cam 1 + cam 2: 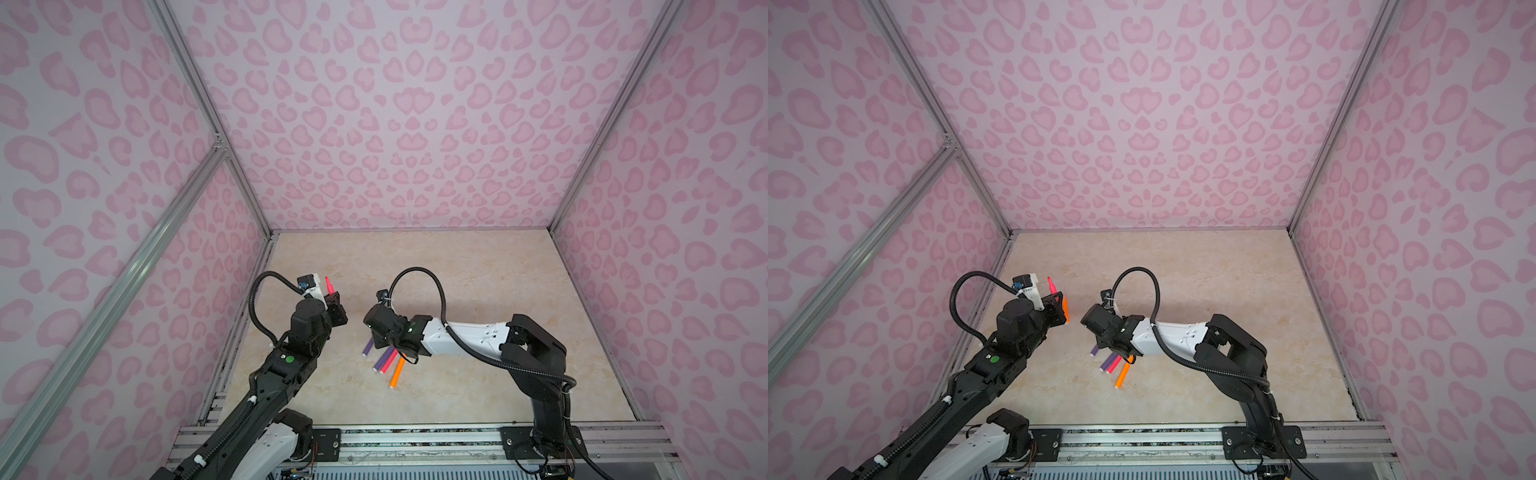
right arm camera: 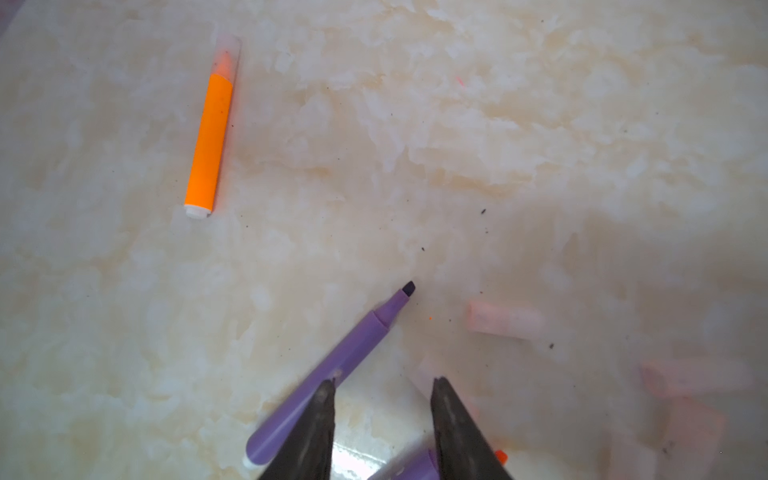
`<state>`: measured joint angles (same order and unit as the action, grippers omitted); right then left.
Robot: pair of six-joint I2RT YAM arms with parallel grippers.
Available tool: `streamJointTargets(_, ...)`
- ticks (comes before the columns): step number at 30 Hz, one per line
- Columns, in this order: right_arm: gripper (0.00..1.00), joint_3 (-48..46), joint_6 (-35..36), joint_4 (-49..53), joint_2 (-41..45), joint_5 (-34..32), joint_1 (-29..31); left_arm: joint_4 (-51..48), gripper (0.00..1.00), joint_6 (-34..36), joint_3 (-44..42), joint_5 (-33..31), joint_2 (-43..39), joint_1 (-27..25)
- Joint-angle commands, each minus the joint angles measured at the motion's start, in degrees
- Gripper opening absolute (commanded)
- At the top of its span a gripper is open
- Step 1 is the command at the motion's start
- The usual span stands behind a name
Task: Insert the pens into the pen caps
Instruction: 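Open the right gripper and move it down over the pale pink caps, then grasp a pale pink cap from the table with the right gripper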
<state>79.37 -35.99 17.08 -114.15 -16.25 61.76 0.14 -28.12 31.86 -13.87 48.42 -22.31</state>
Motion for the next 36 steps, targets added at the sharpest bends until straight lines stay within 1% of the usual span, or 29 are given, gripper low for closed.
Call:
streamJointTargets(1, 0.43, 1.7, 11.0, 7.2, -2.3, -0.1, -0.5, 1.2, 0.03, 0.4, 0.7, 0.8, 0.4, 0.1)
streamJointTargets(5, 0.44, 2.7, 13.7, 9.1, -4.2, 1.3, -1.8, 1.3, 0.03, 0.3, 0.7, 0.8, 0.9, 0.0)
streamJointTargets(8, 0.44, 3.0, 14.7, 10.1, -5.1, 3.1, -2.9, 1.4, 0.03, 0.3, 0.7, 0.8, 1.1, 0.1)
streamJointTargets(14, 0.43, 4.3, 15.7, 11.0, -6.8, 5.9, -3.1, 1.4, 0.03, 0.4, 0.8, 1.0, 1.4, 0.0)
streamJointTargets(19, 0.42, 5.3, 15.6, 12.3, -8.1, 4.5, -3.0, 1.4, 0.03, 0.4, 0.9, 1.0, 1.5, 0.0)
streamJointTargets(22, 0.36, 7.5, 15.0, 13.2, -8.7, 3.5, -3.1, 1.3, 0.03, 0.4, 0.9, 1.1, 1.4, 0.1)
streamJointTargets(31, 0.25, 9.1, 13.8, 15.7, -10.5, 1.2, -3.5, 1.3, 0.03, 0.4, 1.0, 1.4, 1.5, 0.0)
streamJointTargets(36, 0.24, 9.1, 12.9, 16.5, -10.4, 1.0, -4.1, 1.3, 0.03, 0.4, 1.0, 1.5, 1.5, 0.1)
